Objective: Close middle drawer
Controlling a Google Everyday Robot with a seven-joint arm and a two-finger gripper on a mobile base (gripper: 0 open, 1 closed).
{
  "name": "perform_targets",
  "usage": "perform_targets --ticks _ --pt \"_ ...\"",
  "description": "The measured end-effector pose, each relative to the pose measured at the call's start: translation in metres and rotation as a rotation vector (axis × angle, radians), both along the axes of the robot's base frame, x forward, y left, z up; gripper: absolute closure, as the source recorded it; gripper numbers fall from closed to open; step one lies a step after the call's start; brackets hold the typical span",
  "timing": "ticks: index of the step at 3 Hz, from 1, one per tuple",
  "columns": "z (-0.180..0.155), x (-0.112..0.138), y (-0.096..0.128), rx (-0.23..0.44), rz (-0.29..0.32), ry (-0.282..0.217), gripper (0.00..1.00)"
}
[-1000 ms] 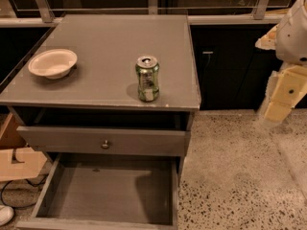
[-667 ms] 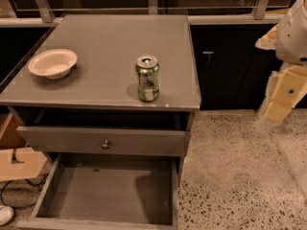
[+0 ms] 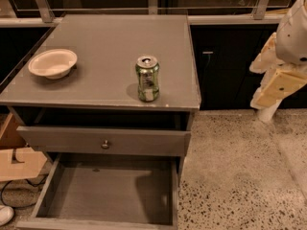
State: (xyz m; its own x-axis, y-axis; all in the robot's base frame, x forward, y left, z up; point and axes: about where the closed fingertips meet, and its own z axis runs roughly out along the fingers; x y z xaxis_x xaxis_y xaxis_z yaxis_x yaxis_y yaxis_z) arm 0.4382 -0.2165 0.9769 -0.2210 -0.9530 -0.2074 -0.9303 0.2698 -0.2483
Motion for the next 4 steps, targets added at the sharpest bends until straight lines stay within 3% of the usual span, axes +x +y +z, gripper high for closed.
perform_targets --ticks 2,3,4 --pt "0.0 0.0 0.0 0.0 0.0 0.0 0.88" --pt "-0.003 -0.002 0.0 0.005 -0.008 -0.009 1.0" --pt "-0.036 -0.023 -0.006 0.026 -0.075 0.024 1.0"
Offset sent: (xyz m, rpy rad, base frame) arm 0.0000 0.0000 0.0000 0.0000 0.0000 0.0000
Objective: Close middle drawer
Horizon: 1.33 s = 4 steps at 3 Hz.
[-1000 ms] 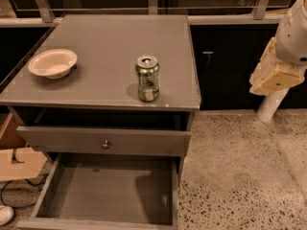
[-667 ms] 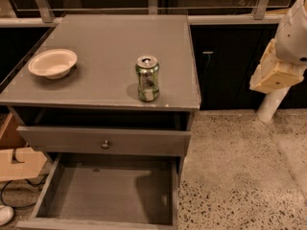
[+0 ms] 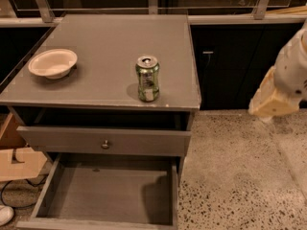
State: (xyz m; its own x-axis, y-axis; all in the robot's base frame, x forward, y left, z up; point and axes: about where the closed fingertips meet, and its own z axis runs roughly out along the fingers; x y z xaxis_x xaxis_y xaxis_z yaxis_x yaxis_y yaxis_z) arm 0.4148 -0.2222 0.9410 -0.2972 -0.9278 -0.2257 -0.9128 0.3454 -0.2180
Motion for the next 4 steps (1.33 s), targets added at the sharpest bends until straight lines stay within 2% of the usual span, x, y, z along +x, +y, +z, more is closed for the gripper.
perform_targets --ticks 1,2,3,4 --pt "-0.046 -0.016 -0.006 0.02 -0.048 0.03 1.0" --pt "-0.088 -0.036 -0.001 0.049 -0.06 0.109 1.0" --pt "-0.093 -0.039 -0.001 0.047 -0.06 0.12 1.0" --pt "-0.105 -0.054 0.001 0.048 -0.085 0.142 1.0"
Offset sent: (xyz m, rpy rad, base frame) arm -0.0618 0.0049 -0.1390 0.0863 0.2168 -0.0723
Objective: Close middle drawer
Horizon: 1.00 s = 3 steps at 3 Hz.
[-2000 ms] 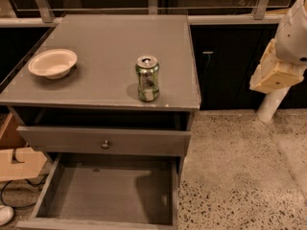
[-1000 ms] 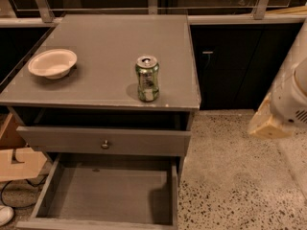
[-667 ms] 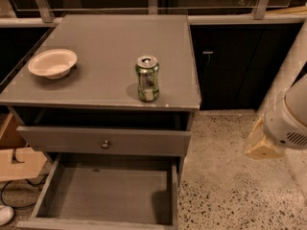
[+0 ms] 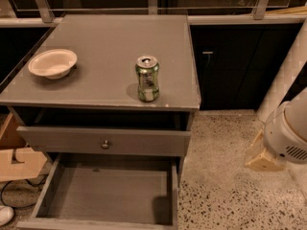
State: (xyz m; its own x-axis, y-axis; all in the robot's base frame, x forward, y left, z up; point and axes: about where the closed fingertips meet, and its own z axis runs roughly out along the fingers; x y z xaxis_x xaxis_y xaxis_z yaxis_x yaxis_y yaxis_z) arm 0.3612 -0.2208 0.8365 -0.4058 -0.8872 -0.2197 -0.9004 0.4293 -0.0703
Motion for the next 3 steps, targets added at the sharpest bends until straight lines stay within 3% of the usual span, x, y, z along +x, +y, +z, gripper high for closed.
perform_targets --ticks 2,3 --pt "-0.041 -0.041 0.013 0.084 -0.083 0.009 1.0" --pt "-0.066 -0.058 0.025 0.125 -0.111 0.042 1.0"
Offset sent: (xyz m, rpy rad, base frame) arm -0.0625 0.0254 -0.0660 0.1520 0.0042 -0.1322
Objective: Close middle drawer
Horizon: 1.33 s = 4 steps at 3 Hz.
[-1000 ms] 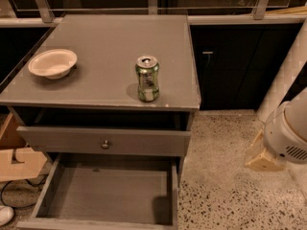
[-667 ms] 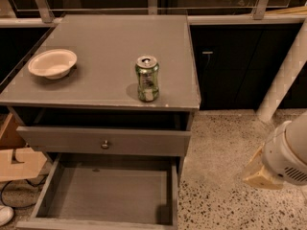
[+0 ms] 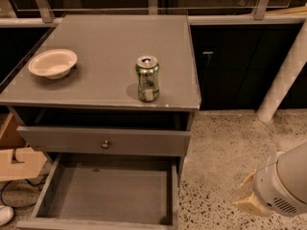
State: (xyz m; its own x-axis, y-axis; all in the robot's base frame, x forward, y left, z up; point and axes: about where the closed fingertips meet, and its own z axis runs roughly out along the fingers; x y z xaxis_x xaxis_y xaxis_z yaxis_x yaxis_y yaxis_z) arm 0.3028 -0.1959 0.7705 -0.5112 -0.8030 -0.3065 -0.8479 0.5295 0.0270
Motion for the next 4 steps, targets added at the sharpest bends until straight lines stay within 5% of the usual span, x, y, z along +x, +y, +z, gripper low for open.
perform_targets --ticks 2,3,4 --pt "-0.012 -0.017 0.005 -0.007 -0.023 0.031 1.0" --pt "-0.041 -0.038 0.02 0.024 -0.057 0.067 1.0" --pt "-0.101 -0.07 0.056 0.077 -0.073 0.154 1.0"
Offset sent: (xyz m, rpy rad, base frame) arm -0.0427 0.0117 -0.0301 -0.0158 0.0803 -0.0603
